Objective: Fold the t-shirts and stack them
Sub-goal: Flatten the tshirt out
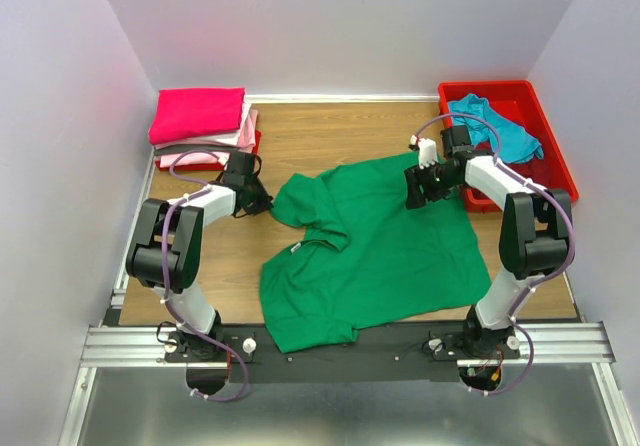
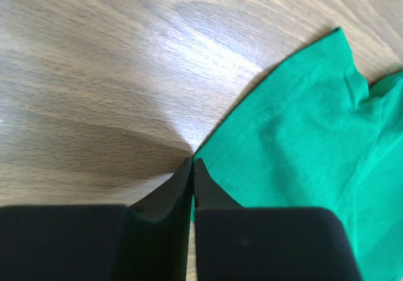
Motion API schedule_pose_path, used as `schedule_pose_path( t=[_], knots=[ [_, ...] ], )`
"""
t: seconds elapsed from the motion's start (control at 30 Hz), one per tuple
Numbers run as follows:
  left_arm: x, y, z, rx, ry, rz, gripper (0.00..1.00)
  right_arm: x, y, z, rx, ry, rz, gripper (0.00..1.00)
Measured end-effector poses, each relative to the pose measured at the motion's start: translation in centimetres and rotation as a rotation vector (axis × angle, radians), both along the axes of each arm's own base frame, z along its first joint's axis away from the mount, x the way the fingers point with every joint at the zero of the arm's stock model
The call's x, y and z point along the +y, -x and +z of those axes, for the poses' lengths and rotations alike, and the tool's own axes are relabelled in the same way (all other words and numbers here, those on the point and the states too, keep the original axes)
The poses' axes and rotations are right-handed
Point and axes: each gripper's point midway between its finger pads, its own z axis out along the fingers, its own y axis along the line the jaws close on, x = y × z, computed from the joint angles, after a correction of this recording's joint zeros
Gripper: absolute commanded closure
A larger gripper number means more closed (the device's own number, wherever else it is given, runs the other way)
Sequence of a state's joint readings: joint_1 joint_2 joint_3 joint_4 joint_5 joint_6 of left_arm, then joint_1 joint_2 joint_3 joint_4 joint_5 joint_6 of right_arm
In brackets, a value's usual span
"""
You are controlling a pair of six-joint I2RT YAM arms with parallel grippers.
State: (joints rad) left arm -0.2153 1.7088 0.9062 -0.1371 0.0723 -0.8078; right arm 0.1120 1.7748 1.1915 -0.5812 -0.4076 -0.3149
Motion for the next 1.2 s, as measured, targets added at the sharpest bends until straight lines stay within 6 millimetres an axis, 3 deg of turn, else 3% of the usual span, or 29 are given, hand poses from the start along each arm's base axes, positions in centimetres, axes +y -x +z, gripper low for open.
schedule_pose_path(
  t=[0.2, 0.37, 0.43, 0.47, 0.57, 0.83, 0.93, 1.13, 1.2],
  knots=[
    [0.1, 0.7, 0.3, 0.002, -0.025, -0.055, 0.99, -0.3, -0.1, 0.0, 0.000, -0.001, -0.007, 0.32],
    [0.7, 0.5, 2.7, -0.063, -0.057, -0.101, 0.99, -0.3, -0.1, 0.0, 0.001, -0.002, -0.008, 0.32],
    [0.8, 0.2, 3.5, -0.093, -0.063, -0.123, 0.88, -0.3, -0.1, 0.0, 0.000, -0.001, -0.009, 0.32],
    [0.9, -0.2, 4.3, -0.122, -0.060, -0.143, 0.71, -0.3, -0.1, 0.0, 0.000, -0.001, -0.009, 0.32],
    [0.8, -0.5, 5.1, -0.154, -0.064, -0.189, 0.54, -0.3, -0.1, 0.0, 0.001, -0.002, -0.008, 0.32],
    [1.4, -0.2, 6.7, -0.216, -0.062, -0.221, 0.52, -0.3, -0.1, 0.0, 0.001, -0.004, -0.007, 0.32],
    [1.5, 1.9, 5.4, -0.180, -0.021, -0.207, 0.56, -0.3, -0.1, 0.0, 0.000, -0.004, -0.007, 0.32],
    [1.1, 6.1, 0.5, 0.005, 0.061, -0.152, 0.60, -0.3, -0.1, 0.0, 0.000, -0.005, -0.007, 0.32],
    [0.8, 6.1, 0.4, 0.009, 0.086, -0.143, 0.60, -0.3, -0.1, 0.0, 0.000, -0.005, -0.007, 0.32]
  ],
)
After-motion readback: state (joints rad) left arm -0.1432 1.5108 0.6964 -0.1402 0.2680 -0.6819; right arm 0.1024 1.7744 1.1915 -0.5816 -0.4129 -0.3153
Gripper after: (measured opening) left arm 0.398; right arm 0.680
